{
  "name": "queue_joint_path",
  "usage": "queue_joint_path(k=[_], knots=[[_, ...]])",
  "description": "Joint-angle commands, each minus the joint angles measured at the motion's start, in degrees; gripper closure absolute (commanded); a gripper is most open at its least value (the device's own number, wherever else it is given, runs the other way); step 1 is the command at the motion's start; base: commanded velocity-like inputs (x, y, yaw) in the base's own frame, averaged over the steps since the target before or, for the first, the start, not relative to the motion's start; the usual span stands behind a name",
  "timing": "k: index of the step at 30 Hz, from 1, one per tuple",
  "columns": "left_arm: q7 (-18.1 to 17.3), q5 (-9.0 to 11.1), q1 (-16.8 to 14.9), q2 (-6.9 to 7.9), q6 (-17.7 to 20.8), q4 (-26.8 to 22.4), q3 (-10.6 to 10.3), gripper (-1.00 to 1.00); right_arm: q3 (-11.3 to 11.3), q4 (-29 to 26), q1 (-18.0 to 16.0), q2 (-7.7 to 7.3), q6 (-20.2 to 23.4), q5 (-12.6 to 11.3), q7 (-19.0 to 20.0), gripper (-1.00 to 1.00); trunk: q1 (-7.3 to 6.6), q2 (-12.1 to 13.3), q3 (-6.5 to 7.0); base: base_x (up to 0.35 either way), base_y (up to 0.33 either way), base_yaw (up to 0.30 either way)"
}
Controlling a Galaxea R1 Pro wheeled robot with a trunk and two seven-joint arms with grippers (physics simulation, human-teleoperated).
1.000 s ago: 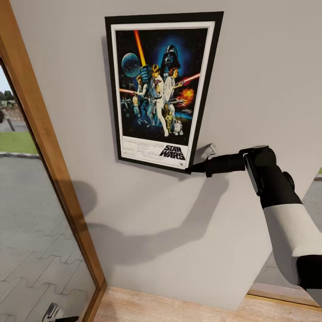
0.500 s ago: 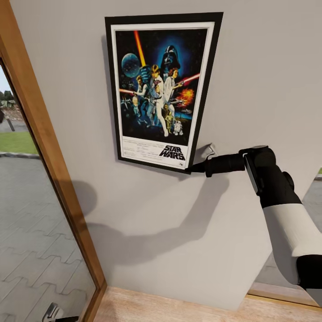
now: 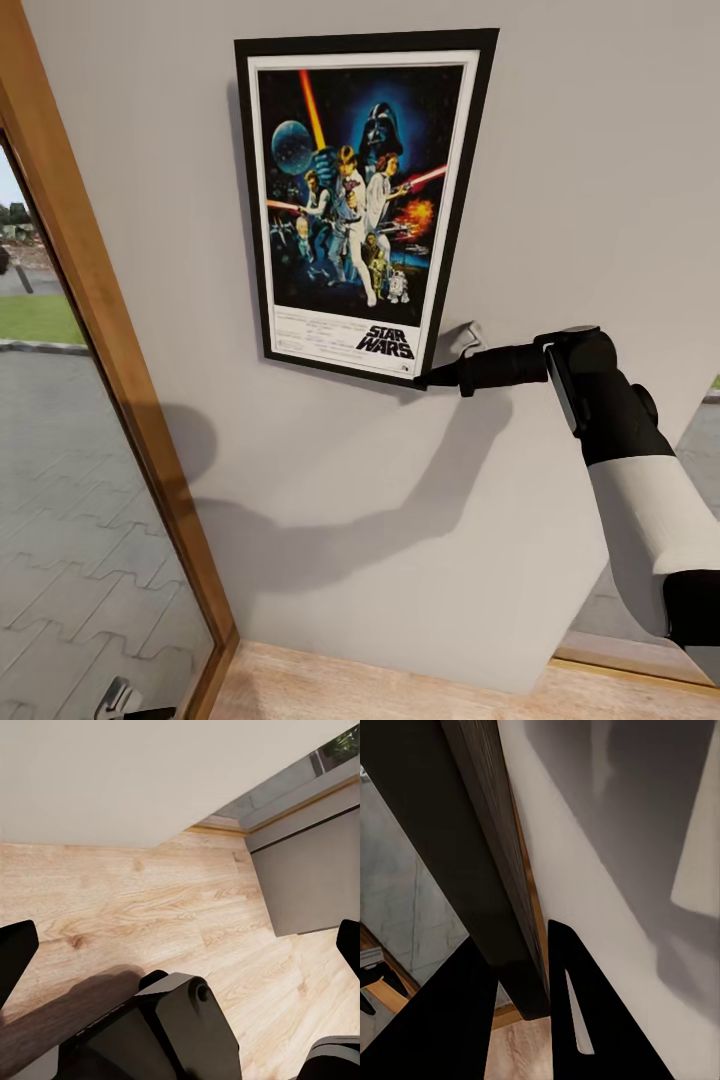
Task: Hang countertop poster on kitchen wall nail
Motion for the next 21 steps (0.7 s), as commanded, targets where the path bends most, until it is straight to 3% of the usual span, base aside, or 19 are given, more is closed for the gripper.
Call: queue_joint_path(k=[1,21], knots=[[-0.4,-0.49,-0.06,-0.06,0.6,-0.08,0.3,-1.0,0.01,-0.04,-0.08,-0.01,0.58,0.43,0.48,1.0,0.04,-0.14,-0.14,0.0,0.0,0.0],[-0.4,-0.49,-0.06,0.03,0.6,-0.08,0.3,-1.0,0.0,0.2,0.66,-0.09,0.23,0.43,0.62,1.0,0.04,-0.14,-0.14,0.0,0.0,0.0]])
